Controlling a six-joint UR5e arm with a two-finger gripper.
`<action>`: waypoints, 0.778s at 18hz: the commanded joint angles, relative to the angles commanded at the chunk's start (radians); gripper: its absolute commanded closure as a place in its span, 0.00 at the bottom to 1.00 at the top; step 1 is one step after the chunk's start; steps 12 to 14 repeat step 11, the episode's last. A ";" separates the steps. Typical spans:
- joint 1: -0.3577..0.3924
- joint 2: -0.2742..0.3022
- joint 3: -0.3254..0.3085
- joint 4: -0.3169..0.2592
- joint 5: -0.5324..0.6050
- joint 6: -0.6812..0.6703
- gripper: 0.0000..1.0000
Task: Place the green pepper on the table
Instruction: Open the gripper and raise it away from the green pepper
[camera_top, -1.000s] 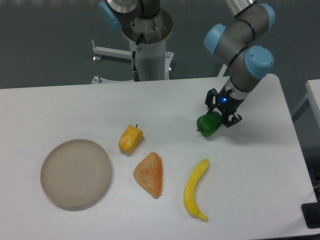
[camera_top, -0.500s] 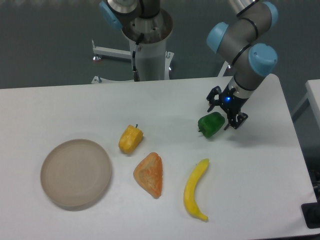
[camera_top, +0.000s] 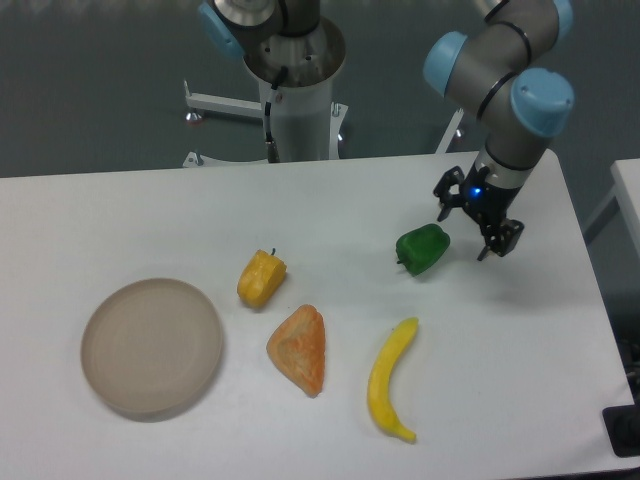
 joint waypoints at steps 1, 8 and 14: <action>-0.008 -0.005 0.025 0.000 0.012 0.000 0.00; -0.040 -0.061 0.141 0.005 0.041 -0.003 0.00; -0.055 -0.081 0.169 0.006 0.045 -0.005 0.00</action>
